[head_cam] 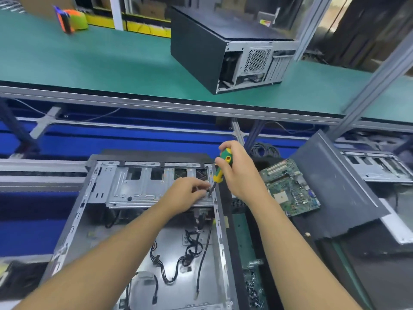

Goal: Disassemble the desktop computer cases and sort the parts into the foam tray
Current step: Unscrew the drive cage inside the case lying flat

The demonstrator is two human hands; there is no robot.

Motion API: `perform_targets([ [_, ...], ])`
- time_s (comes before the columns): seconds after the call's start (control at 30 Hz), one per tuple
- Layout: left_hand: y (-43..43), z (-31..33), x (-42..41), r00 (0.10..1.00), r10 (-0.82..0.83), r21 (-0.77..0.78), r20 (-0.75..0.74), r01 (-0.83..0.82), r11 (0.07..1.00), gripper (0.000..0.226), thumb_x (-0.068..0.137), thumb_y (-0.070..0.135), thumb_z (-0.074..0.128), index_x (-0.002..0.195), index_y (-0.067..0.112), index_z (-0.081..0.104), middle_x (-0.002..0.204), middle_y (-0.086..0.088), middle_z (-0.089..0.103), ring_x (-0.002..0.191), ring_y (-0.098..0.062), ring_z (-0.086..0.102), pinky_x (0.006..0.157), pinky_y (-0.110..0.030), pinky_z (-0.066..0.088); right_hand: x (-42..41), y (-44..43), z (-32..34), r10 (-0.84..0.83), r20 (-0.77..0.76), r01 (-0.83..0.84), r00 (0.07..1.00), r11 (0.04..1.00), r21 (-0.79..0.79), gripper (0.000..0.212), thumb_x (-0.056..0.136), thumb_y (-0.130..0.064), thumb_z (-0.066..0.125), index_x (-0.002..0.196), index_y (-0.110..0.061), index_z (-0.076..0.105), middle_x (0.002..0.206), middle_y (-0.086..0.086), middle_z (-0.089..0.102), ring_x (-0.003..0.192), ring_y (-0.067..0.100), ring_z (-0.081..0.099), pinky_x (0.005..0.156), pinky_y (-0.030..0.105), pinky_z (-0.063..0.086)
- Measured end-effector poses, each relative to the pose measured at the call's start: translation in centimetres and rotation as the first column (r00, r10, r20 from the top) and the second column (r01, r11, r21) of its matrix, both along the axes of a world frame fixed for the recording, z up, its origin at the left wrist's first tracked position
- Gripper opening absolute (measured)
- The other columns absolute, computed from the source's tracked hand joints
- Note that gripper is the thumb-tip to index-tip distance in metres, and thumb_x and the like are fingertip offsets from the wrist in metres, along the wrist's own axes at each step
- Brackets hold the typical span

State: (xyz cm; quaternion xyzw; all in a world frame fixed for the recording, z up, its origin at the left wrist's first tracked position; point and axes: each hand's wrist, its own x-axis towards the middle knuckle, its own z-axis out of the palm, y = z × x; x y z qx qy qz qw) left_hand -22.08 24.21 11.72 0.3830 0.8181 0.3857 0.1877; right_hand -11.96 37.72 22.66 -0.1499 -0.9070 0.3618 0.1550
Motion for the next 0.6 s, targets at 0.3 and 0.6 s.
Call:
perform_targets([
  [0.3,1.5,-0.6,0.1,0.999,0.035,0.002,0.012,-0.035,0.999,0.01,0.092,0.026,0.07,0.098,0.031,0.076,0.088,0.017,0.073,0.08,0.008,0.062,0.07,-0.007,0.042,-0.1,0.0,0.2,0.04,-0.014,-0.04,0.999,0.999,0.031,0.021,0.102,-0.018,0.057,0.121,-0.017,0.051,0.105,-0.008,0.047,0.09,0.013,0.046,0.079,0.028,0.036],
  [0.6,1.2,-0.6,-0.1,1.0,0.016,0.012,0.017,-0.016,1.0,0.017,0.092,0.024,0.071,0.079,0.033,0.063,0.077,0.009,0.069,0.069,-0.004,0.059,0.06,-0.009,0.038,-0.8,0.8,2.0,0.233,0.18,-0.268,0.956,0.942,0.202,0.019,0.098,-0.016,0.061,0.11,-0.029,0.056,0.102,-0.014,0.046,0.086,0.006,0.048,0.083,0.03,0.042],
])
